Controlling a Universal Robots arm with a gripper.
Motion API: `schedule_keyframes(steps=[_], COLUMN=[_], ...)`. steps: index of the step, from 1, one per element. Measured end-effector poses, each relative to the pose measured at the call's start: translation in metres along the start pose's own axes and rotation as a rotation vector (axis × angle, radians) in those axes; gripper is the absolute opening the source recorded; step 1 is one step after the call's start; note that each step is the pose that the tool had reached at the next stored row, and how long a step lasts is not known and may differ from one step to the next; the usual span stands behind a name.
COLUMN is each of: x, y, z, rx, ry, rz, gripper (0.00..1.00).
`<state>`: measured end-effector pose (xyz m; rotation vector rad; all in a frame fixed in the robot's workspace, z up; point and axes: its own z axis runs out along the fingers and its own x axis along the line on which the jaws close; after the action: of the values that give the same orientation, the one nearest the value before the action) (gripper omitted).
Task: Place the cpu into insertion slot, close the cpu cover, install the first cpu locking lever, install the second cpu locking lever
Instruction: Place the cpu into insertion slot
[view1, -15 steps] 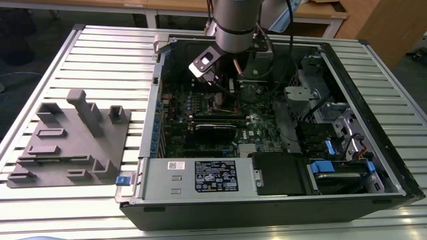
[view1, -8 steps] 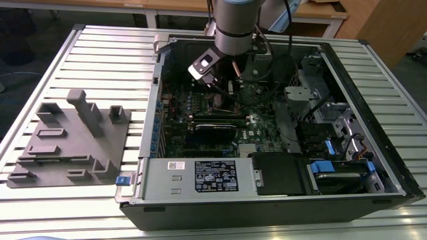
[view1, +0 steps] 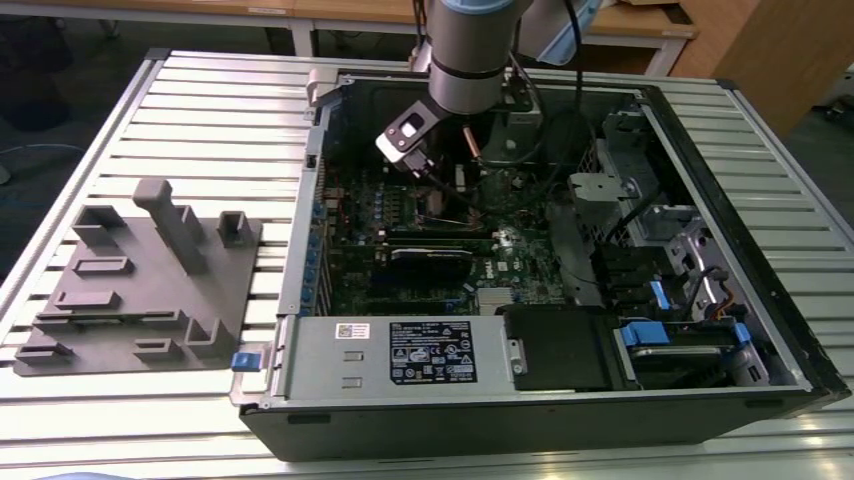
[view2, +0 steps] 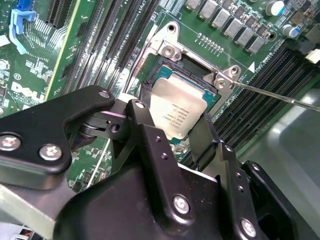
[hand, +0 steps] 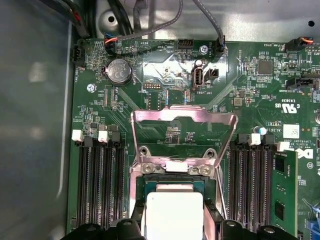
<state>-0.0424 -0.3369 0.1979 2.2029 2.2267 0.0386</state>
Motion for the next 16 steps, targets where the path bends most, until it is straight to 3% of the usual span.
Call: schedule_keyframes(steps=[16], x=[-0.0004], y=[-0.0001], z=[0.0024], rx=[-0.0003], ry=[-0.0005], rz=[0.026], gripper=[0.54])
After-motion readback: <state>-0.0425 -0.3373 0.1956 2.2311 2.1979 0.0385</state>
